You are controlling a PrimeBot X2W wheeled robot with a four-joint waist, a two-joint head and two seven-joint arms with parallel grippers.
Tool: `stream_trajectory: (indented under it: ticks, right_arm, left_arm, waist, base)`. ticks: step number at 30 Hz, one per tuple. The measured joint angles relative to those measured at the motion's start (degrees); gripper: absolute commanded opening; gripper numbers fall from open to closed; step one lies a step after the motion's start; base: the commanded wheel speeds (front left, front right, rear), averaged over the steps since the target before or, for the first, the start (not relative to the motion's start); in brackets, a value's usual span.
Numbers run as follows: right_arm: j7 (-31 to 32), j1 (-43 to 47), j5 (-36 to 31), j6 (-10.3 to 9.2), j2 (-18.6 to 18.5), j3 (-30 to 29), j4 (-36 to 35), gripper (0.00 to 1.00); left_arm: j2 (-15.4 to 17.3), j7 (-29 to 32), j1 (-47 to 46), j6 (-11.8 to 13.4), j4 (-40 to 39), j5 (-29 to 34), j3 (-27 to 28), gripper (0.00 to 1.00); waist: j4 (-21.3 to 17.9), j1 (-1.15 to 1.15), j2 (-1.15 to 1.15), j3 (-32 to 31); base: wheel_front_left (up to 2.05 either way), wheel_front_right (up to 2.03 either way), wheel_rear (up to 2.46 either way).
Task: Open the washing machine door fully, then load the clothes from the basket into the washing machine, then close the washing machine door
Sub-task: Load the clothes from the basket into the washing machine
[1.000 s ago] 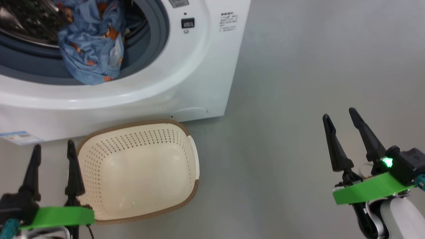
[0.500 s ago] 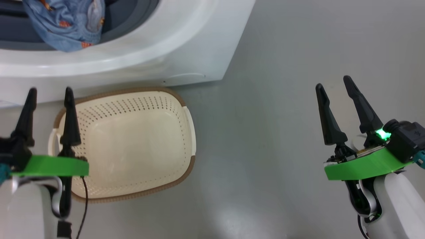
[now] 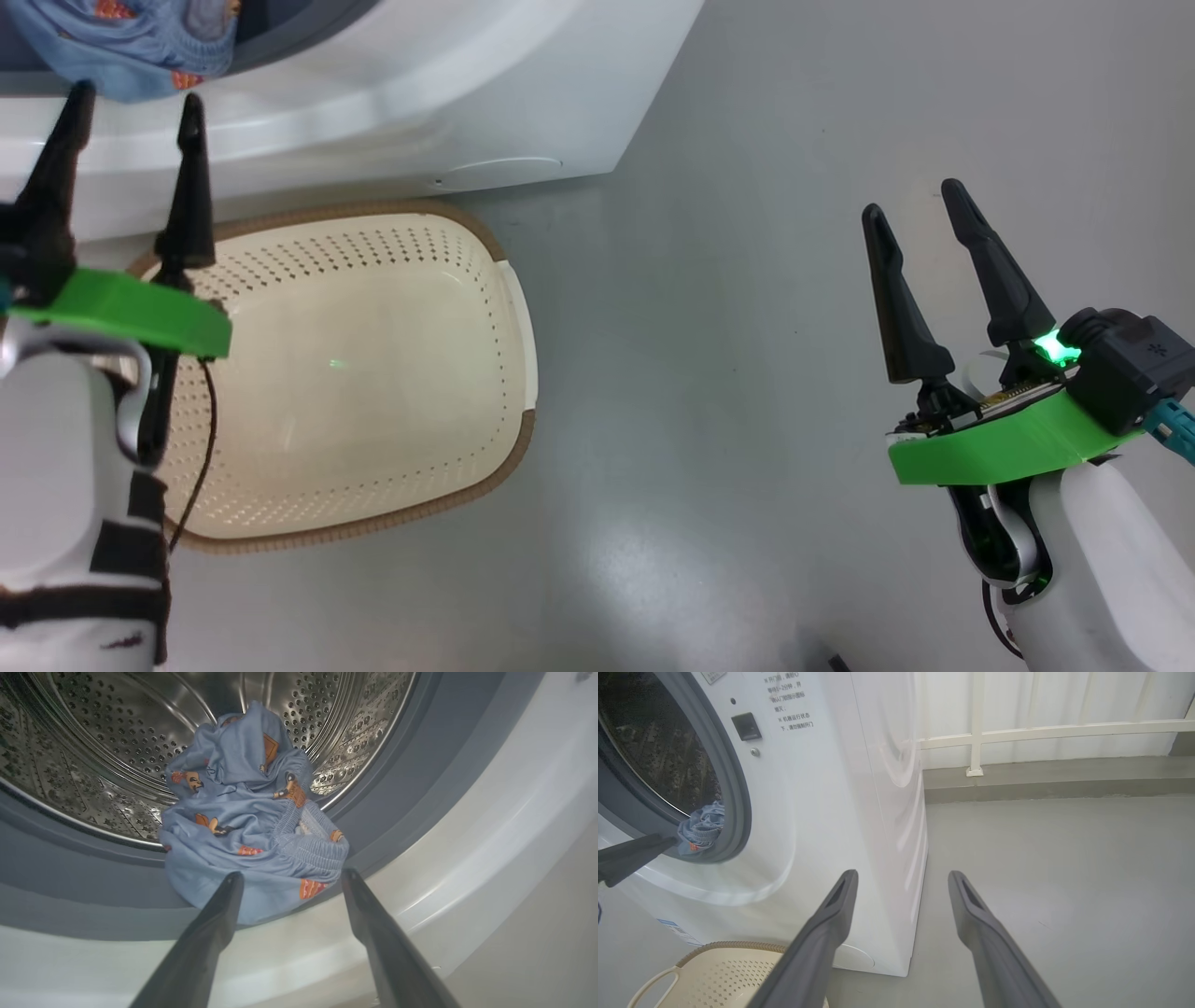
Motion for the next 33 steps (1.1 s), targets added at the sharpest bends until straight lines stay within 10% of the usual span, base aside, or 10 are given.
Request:
stream_trajectory:
  ticks: [23,24,28,33]
  right_arm:
    - [0.0,0.0,0.1,0.0,0.4,0.3,0.2,1.0]
    - [0.0,0.0,0.1,0.0,0.4,0.3,0.2,1.0]
    - [0.0,0.0,0.1,0.0,0.4,0.3,0.2,1.0]
    - [0.0,0.0,0.1,0.0,0.6,0.3,0.2,1.0]
  left_arm:
    - [4.1,1.5,-15.3,0.0,23.0,-0.6,-11.0,1.0]
    - [4.2,1.5,-15.8,0.0,23.8,-0.7,-11.1,0.95]
    - [4.2,1.0,-17.4,0.0,26.4,-0.8,-12.0,0.05]
    - [4.2,0.5,-20.3,0.0,28.0,-1.3,-12.4,0.0]
  waist:
    - [-1.8,-0.01,0.0,-1.0]
    - [-1.9,0.0,0.0,-1.1]
    - [-2.1,0.0,0.0,-1.3]
    - [-2.2,0.0,0.0,-1.3]
  base:
    - [0.0,0.0,0.0]
    - [0.0,0.0,0.0]
    - [0.0,0.0,0.0]
    - [0.0,0.0,0.0]
